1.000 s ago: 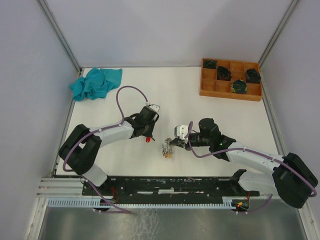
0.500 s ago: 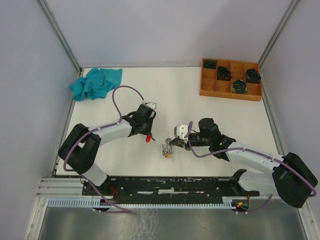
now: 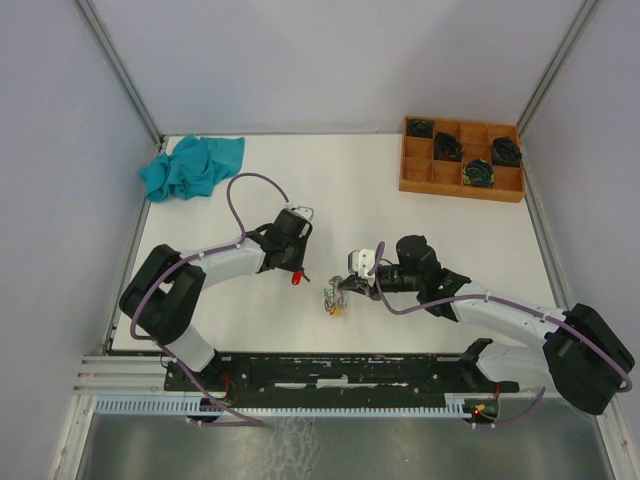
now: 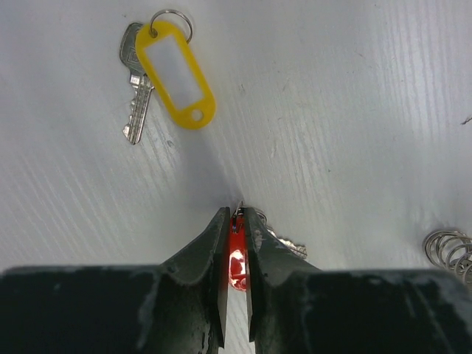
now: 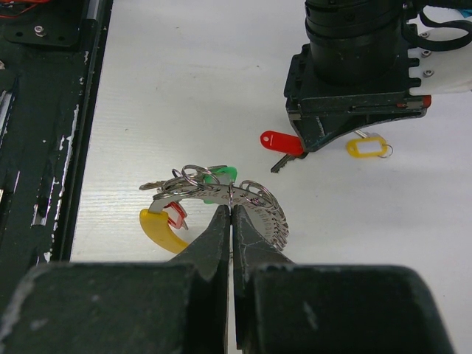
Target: Put the keys on the keyring
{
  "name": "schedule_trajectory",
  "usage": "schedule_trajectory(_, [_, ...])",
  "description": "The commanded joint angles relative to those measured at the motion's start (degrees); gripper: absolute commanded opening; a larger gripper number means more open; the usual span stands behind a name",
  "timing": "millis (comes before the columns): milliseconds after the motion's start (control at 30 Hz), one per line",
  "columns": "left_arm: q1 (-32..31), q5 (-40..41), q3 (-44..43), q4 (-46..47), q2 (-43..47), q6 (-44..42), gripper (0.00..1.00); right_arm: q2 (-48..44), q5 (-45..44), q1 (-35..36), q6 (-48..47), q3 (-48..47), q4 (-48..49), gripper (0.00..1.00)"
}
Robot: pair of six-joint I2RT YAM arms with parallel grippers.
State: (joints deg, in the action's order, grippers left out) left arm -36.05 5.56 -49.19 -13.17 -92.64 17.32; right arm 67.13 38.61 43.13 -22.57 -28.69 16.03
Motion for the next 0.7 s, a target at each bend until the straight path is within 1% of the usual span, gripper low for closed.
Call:
schedule_trajectory(0, [0.27,-0.71,-0.83,1.67,0.09,2.04,0.18,0.72,-0.21,0.14,0.49,-1.06,-1.71,0.01])
schedule_trajectory(133, [0.28,-0.98,-0.99,1.62,-0.10,2.10,0.16,0.63,-0.20,0.05,0.44,-1.11,-1.70,0.01])
schedule_trajectory(467, [0.28,-0.77,-0.91,0.61,0.56,2.10,0.15,0.54,-0.20,0.08,0.43,-1.10,-1.71,0.01])
schedule_trajectory(667, [0.29,-1.96,-0.77,0.61,0.83,2.01,0.06,0.62,-0.20,0.06,0.50,-1.11,-1.68,0.01])
